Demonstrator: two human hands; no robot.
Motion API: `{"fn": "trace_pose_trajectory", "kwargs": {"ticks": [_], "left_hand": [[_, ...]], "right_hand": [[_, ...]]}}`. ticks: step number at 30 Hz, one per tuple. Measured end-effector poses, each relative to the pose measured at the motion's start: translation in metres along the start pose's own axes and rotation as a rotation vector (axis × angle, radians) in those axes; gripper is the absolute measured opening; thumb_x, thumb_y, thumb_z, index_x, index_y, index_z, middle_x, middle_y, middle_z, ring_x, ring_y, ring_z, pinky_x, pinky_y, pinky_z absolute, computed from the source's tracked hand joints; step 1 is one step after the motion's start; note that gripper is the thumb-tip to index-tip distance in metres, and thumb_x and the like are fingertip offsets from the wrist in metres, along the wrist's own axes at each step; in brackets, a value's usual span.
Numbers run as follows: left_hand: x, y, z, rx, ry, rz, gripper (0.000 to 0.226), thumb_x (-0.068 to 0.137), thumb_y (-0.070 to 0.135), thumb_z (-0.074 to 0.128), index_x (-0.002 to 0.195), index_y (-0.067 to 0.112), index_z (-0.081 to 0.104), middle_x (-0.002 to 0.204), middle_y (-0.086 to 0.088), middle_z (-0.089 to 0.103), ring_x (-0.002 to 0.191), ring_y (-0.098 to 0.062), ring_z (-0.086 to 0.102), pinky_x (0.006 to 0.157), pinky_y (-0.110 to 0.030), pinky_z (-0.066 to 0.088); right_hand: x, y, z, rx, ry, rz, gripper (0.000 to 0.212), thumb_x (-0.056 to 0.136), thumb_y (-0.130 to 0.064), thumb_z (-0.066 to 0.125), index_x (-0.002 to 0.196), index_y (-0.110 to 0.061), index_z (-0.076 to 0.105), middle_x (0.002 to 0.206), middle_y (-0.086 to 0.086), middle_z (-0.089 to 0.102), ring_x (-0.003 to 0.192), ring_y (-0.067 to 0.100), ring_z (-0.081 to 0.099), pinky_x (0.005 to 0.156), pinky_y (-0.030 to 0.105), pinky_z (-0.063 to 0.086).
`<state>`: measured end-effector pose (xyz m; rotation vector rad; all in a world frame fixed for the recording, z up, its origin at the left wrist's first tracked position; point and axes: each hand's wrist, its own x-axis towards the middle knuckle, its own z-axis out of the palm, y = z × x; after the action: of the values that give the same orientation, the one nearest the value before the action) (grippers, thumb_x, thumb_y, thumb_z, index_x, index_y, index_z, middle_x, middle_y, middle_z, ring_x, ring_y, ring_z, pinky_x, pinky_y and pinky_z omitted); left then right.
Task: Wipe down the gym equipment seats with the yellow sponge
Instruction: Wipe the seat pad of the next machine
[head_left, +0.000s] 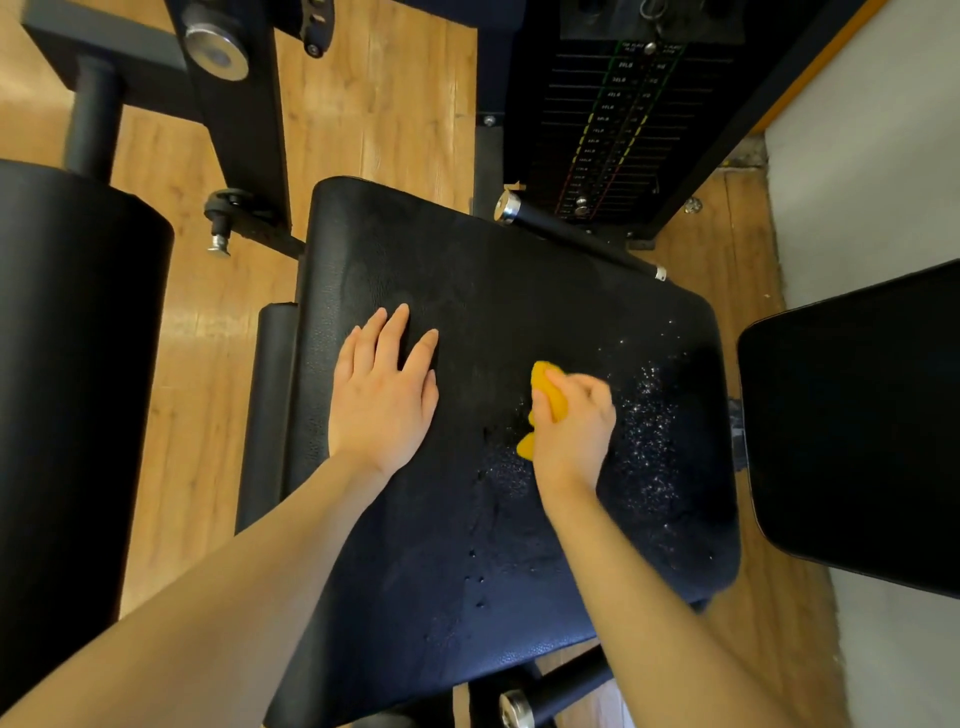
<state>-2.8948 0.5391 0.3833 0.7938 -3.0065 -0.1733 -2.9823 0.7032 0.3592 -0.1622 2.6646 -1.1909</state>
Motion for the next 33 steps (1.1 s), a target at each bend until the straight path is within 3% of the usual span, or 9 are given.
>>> {"fn": "trace_pose_trajectory", "kwargs": {"ticks": [5, 9, 13, 15, 18, 21, 27, 31, 33], "left_hand": [[0.0, 0.0, -0.001, 0.0, -0.012, -0.002, 0.041, 0.098, 0.028, 0.048, 0.138, 0.019, 0.05, 0.151, -0.015, 0.037, 0.142, -0.034, 0.027, 0.117, -0.047, 0.019], [0.001, 0.0, -0.002, 0.009, -0.024, -0.001, 0.042, 0.097, 0.029, 0.048, 0.138, 0.019, 0.049, 0.152, -0.015, 0.036, 0.142, -0.034, 0.026, 0.117, -0.048, 0.019], [0.001, -0.001, -0.001, 0.018, -0.02, 0.004, 0.043, 0.097, 0.03, 0.048, 0.139, 0.02, 0.049, 0.152, -0.014, 0.035, 0.142, -0.033, 0.026, 0.117, -0.047, 0.019], [0.001, -0.001, 0.0, 0.02, -0.013, 0.006, 0.042, 0.097, 0.029, 0.048, 0.139, 0.02, 0.049, 0.151, -0.014, 0.036, 0.142, -0.033, 0.027, 0.117, -0.047, 0.019], [0.001, -0.001, 0.001, 0.017, -0.004, 0.009, 0.042, 0.097, 0.029, 0.048, 0.138, 0.02, 0.05, 0.151, -0.014, 0.037, 0.142, -0.033, 0.028, 0.117, -0.047, 0.02], [0.0, -0.002, 0.001, 0.02, -0.003, 0.014, 0.042, 0.097, 0.029, 0.048, 0.138, 0.02, 0.05, 0.151, -0.014, 0.037, 0.142, -0.033, 0.028, 0.117, -0.047, 0.021], [0.001, -0.001, 0.001, 0.04, -0.013, 0.012, 0.043, 0.097, 0.03, 0.049, 0.138, 0.021, 0.049, 0.151, -0.013, 0.037, 0.142, -0.033, 0.028, 0.116, -0.047, 0.019], [0.002, -0.001, 0.001, 0.047, -0.009, 0.01, 0.043, 0.095, 0.03, 0.052, 0.137, 0.02, 0.052, 0.15, -0.013, 0.039, 0.14, -0.033, 0.031, 0.115, -0.046, 0.019], [0.002, 0.0, 0.0, 0.046, -0.011, 0.012, 0.043, 0.095, 0.029, 0.051, 0.137, 0.021, 0.051, 0.15, -0.013, 0.038, 0.141, -0.033, 0.03, 0.116, -0.047, 0.019]], "right_hand": [[-0.074, 0.022, -0.013, 0.058, 0.003, -0.006, 0.033, 0.088, -0.012, 0.067, 0.114, -0.032, 0.068, 0.108, -0.029, 0.038, 0.102, 0.024, 0.054, 0.074, 0.031, 0.056], [-0.073, 0.015, -0.014, 0.136, 0.024, 0.069, 0.039, 0.086, -0.008, 0.069, 0.103, -0.043, 0.062, 0.111, -0.027, 0.042, 0.102, 0.027, 0.056, 0.069, 0.026, 0.056], [-0.018, -0.012, -0.006, 0.184, 0.037, 0.11, 0.028, 0.088, -0.003, 0.066, 0.111, -0.017, 0.069, 0.109, -0.01, 0.045, 0.101, 0.027, 0.056, 0.065, 0.001, 0.043], [0.01, -0.028, 0.001, 0.135, 0.059, 0.087, 0.027, 0.089, -0.005, 0.065, 0.115, -0.011, 0.068, 0.112, -0.005, 0.044, 0.1, 0.021, 0.055, 0.066, -0.002, 0.039], [0.031, -0.034, 0.014, 0.055, 0.023, 0.067, 0.025, 0.091, -0.011, 0.064, 0.115, -0.015, 0.068, 0.115, -0.004, 0.046, 0.101, 0.017, 0.047, 0.077, 0.012, 0.046], [0.018, -0.028, 0.017, -0.032, 0.006, 0.059, 0.024, 0.091, -0.013, 0.063, 0.115, -0.017, 0.069, 0.12, 0.0, 0.05, 0.099, 0.013, 0.036, 0.081, 0.02, 0.036], [-0.065, -0.003, 0.008, -0.016, 0.077, -0.021, 0.031, 0.084, -0.006, 0.07, 0.111, -0.021, 0.071, 0.114, -0.003, 0.051, 0.098, 0.015, 0.045, 0.081, 0.017, 0.046], [-0.098, 0.009, 0.003, 0.0, 0.043, 0.023, 0.03, 0.085, -0.01, 0.07, 0.112, -0.024, 0.071, 0.112, -0.018, 0.044, 0.101, 0.016, 0.048, 0.074, 0.035, 0.056], [-0.088, 0.006, 0.003, 0.05, 0.059, 0.036, 0.028, 0.086, -0.01, 0.07, 0.108, -0.026, 0.072, 0.108, -0.021, 0.043, 0.1, 0.022, 0.054, 0.072, 0.037, 0.056]]}}
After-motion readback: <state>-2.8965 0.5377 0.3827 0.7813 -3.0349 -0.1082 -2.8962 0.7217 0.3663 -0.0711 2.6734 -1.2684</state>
